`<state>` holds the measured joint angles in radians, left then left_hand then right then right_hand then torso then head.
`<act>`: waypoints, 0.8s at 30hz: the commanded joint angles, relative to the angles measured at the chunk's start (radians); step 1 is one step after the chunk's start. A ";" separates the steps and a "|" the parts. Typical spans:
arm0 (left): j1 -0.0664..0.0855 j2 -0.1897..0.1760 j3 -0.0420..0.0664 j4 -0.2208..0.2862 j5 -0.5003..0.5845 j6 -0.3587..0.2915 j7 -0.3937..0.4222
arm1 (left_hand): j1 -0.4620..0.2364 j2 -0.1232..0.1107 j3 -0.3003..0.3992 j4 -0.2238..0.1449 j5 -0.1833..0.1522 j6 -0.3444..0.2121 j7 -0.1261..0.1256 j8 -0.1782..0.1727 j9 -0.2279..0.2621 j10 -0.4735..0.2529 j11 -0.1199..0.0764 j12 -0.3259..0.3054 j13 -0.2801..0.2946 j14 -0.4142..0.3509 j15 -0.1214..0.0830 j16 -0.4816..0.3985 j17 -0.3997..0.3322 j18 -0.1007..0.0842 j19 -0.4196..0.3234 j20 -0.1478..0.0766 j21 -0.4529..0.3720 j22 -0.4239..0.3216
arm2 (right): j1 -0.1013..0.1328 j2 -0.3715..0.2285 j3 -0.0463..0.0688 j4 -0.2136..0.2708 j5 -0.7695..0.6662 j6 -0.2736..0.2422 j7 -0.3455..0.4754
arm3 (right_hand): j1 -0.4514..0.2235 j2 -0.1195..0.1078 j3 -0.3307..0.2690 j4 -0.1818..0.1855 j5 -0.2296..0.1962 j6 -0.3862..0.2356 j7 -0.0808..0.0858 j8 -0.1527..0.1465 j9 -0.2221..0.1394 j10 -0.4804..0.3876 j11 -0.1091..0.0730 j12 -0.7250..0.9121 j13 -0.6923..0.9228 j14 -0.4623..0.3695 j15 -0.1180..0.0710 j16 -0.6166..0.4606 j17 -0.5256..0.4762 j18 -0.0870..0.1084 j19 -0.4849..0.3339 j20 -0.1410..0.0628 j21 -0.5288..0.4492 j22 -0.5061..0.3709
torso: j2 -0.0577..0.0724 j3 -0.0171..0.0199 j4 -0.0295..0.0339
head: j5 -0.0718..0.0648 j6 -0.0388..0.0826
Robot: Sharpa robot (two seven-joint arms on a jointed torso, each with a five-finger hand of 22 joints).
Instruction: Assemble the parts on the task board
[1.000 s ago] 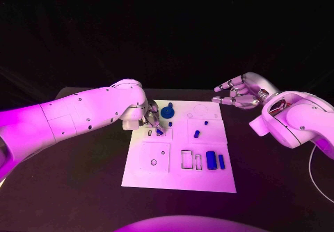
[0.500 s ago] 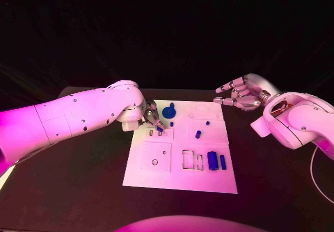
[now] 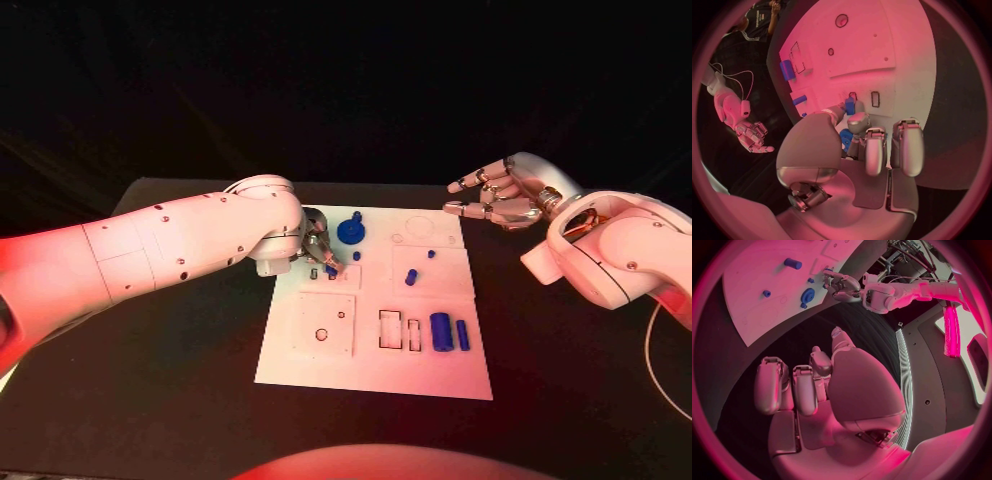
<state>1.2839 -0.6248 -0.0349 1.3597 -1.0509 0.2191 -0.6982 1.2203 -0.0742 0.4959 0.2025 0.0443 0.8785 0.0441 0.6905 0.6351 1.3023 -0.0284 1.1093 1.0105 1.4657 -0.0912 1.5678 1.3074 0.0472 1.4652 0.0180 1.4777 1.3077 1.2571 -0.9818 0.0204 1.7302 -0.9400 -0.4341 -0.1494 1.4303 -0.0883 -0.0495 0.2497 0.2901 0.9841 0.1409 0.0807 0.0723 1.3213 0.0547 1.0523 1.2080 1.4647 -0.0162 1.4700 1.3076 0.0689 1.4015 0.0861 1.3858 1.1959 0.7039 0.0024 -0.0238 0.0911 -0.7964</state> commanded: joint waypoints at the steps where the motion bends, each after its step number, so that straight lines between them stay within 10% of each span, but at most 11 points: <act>1: -0.003 0.003 0.000 -0.001 -0.049 0.034 -0.075 | 0.000 0.011 0.146 -0.142 0.006 -0.005 -0.005 0.005 -0.001 -0.006 -0.004 -0.006 -0.001 0.105 0.001 0.003 0.263 -0.010 0.033 0.002 -0.003 0.096 | -0.001 0.001 0.000 0.001 -0.001 0.017 0.011 | -0.009 0.002 -0.006 0.000 -0.004 0.009 0.001 -0.004 -0.001 -0.006 0.000 -0.005 -0.002 0.069 -0.005 -0.005 0.109 0.007 -0.008 -0.002 -0.005 -0.001 | 0.001 -0.0002 0.0003 | 0.000 -0.002; 24: -0.013 -0.008 -0.001 0.009 -0.083 0.132 -0.079 | -0.015 0.002 0.170 -0.158 0.006 -0.010 -0.006 0.021 0.011 -0.001 -0.005 0.001 0.002 0.105 0.000 0.003 0.263 -0.012 0.036 0.002 0.000 0.102 | -0.002 0.003 0.000 -0.021 0.022 0.029 0.013 | -0.005 0.008 -0.009 -0.003 0.018 0.011 0.000 -0.004 -0.001 -0.006 -0.002 -0.002 -0.002 0.068 -0.006 -0.007 0.108 0.008 -0.008 -0.003 -0.007 -0.003 | 0.000 0.0002 -0.0002 | 0.006 -0.004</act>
<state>1.2788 -0.6307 -0.0298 1.3708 -1.1108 0.2942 -0.6880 1.2088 -0.0752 0.5003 0.2035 0.0466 0.8711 0.0441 0.7081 0.6441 1.2985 -0.0321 1.1053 1.0121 1.4657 -0.0911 1.5678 1.3075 0.0474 1.4651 0.0181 1.4780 1.3075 1.2556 -0.9791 0.0201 1.7117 -0.9231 -0.4208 -0.1461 1.4264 -0.0843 -0.0564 0.2485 0.3055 0.9910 0.1414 0.0807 0.0724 1.3214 0.0548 1.0524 1.2076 1.4648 -0.0162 1.4660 1.3073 0.0689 1.3979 0.0825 1.3858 1.1934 0.7033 0.0028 -0.0241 0.0964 -0.8008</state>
